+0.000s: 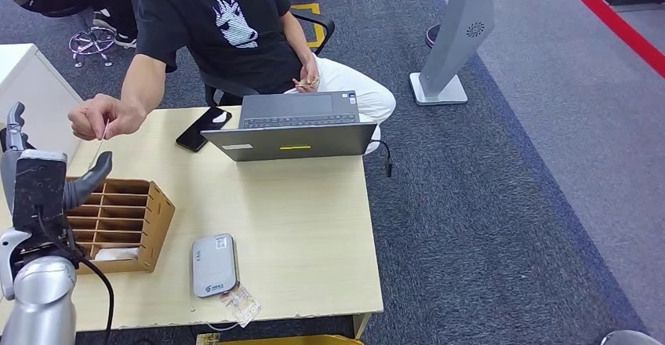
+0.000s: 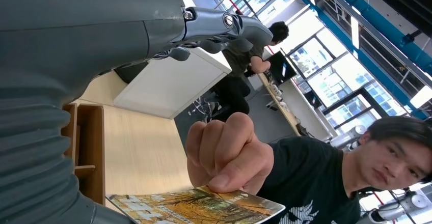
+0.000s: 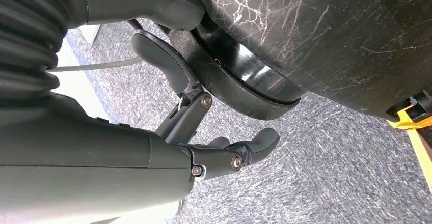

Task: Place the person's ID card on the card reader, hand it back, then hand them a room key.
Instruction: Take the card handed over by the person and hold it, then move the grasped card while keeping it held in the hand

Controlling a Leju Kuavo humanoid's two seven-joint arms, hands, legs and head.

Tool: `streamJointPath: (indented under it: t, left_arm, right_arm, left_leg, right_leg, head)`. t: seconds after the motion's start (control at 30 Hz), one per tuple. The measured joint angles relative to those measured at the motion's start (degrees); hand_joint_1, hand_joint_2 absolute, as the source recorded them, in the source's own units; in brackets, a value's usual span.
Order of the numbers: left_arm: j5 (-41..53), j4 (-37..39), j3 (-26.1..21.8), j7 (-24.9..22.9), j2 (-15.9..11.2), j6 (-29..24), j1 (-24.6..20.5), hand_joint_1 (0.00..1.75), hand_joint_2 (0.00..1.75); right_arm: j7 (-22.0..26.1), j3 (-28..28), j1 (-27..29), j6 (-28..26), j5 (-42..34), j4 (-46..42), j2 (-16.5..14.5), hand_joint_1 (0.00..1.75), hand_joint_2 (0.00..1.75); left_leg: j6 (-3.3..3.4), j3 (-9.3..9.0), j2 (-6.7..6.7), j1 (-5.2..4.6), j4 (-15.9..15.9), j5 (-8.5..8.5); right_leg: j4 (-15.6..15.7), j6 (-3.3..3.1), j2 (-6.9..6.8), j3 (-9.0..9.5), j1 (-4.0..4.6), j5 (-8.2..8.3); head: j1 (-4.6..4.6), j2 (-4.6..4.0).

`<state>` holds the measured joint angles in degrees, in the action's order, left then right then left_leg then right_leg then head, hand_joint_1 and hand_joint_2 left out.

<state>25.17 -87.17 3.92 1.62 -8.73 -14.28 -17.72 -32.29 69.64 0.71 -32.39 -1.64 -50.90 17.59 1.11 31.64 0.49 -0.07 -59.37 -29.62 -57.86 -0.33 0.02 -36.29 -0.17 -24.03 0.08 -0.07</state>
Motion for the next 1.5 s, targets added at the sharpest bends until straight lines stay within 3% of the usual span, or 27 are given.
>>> streamJointPath:
  t: [0.1, 0.23, 0.63, 1.17, 1.5]
  left_arm:
    - [-0.4, 0.0, 0.5, -0.2, 0.1, 0.2, -0.3, 0.03, 1.75]
    - [-0.5, 0.0, 0.8, -0.3, 0.1, -0.1, -0.4, 1.75, 1.75]
    - [1.2, 0.2, 0.8, -0.8, 0.2, -4.1, -0.2, 1.75, 1.75]
    - [1.1, 0.4, 0.8, -1.4, 0.0, -5.0, -0.2, 1.75, 1.75]
    - [0.6, 0.3, 2.7, -1.0, -0.1, 0.3, 1.2, 1.75, 1.75]
  right_arm:
    - [0.0, -0.5, 0.3, 0.0, 0.0, 0.0, 0.0, 0.0, 1.75]
    - [0.0, -1.0, 0.5, -0.1, 0.1, -0.2, -0.1, 0.0, 1.75]
    - [-0.4, -2.6, 1.6, -0.7, 1.9, -0.9, -0.1, 0.0, 1.75]
    - [-0.1, -3.7, 2.1, -0.9, 2.0, -1.1, -0.1, 0.0, 1.75]
    - [-0.1, -4.3, 2.5, -0.6, 2.7, -1.3, -0.2, 0.0, 1.75]
  left_leg:
    - [0.0, 0.0, 0.0, 0.0, 0.0, 0.0]
    - [0.0, 0.01, 0.0, 0.0, 0.0, 0.0]
    - [0.0, 0.06, 0.0, 0.01, 0.0, 0.0]
    - [0.01, 0.08, -0.02, 0.0, 0.0, 0.0]
    - [0.01, 0.07, -0.02, 0.0, 0.0, 0.0]
  right_leg:
    - [0.0, 0.0, 0.0, 0.0, 0.0, 0.0]
    - [0.0, 0.0, 0.0, 0.0, -0.01, 0.0]
    - [0.0, 0.0, -0.01, -0.02, -0.01, 0.0]
    - [0.0, 0.01, -0.02, -0.02, -0.02, 0.0]
    - [0.0, 0.01, -0.02, -0.02, -0.02, 0.0]
  head:
    - [-0.01, 0.0]
    - [-0.01, -0.01]
    - [-0.01, 0.0]
    - [-0.01, -0.01]
    - [-0.01, 0.0]
